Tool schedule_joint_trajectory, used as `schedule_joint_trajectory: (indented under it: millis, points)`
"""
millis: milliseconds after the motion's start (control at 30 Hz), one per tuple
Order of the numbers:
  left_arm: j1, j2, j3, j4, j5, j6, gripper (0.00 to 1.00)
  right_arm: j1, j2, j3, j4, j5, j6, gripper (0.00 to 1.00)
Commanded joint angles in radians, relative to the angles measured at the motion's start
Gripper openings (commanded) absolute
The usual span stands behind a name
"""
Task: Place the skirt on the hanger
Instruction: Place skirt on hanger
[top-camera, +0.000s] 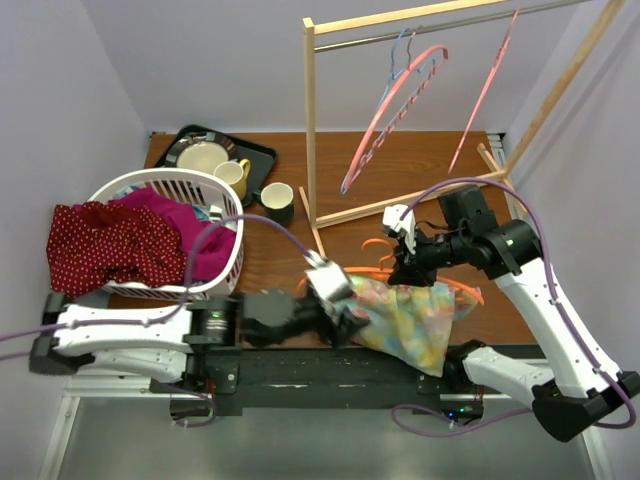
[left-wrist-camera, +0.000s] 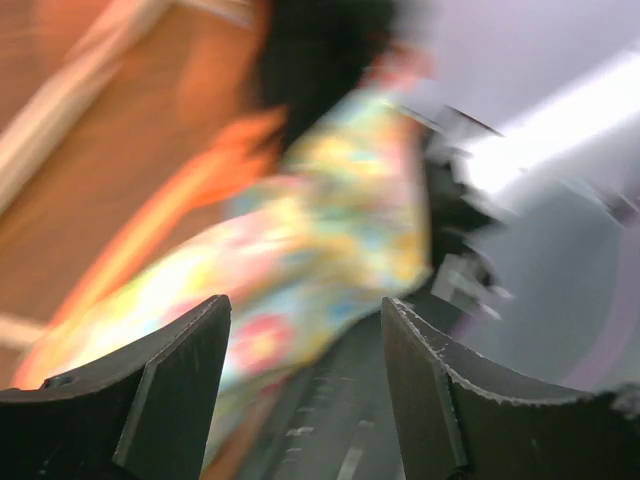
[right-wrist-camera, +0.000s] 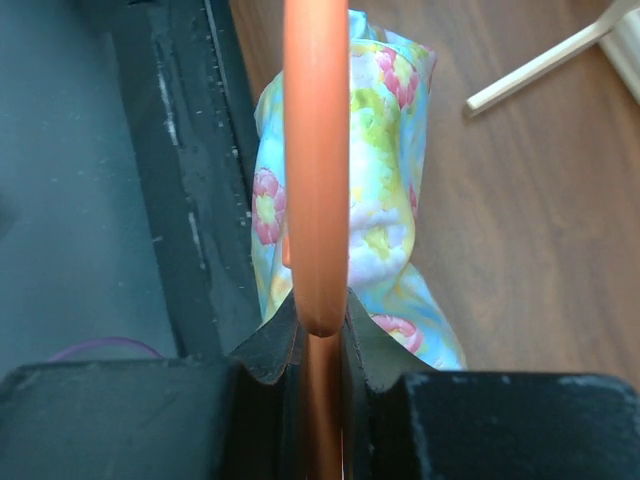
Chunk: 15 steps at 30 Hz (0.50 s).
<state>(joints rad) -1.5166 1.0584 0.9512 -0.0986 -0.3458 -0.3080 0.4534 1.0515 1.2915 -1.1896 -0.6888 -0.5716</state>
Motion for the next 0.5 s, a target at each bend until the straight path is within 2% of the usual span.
schedule_joint_trajectory:
  millis: [0, 133, 300, 367, 467]
  points:
    - [0.133, -0.222, -0.181, -0.046, -0.121, -0.112, 0.65, -0.001, -0.047, 0.077, 0.028, 0.081, -0.027, 0.0]
    - [0.142, -0.278, -0.255, -0.058, -0.165, -0.137, 0.57, -0.019, -0.071, 0.089, 0.058, 0.104, 0.015, 0.0]
    - [0.16, -0.219, -0.235, -0.093, -0.272, -0.111, 0.56, -0.045, -0.076, 0.098, 0.036, 0.081, -0.005, 0.0]
    - [0.193, -0.256, -0.213, -0.075, -0.25, -0.079, 0.56, -0.05, -0.087, 0.08, 0.03, 0.094, -0.02, 0.0]
    - [0.295, -0.329, -0.207, -0.027, -0.144, -0.048, 0.61, -0.048, -0.104, 0.048, 0.012, 0.092, -0.066, 0.0]
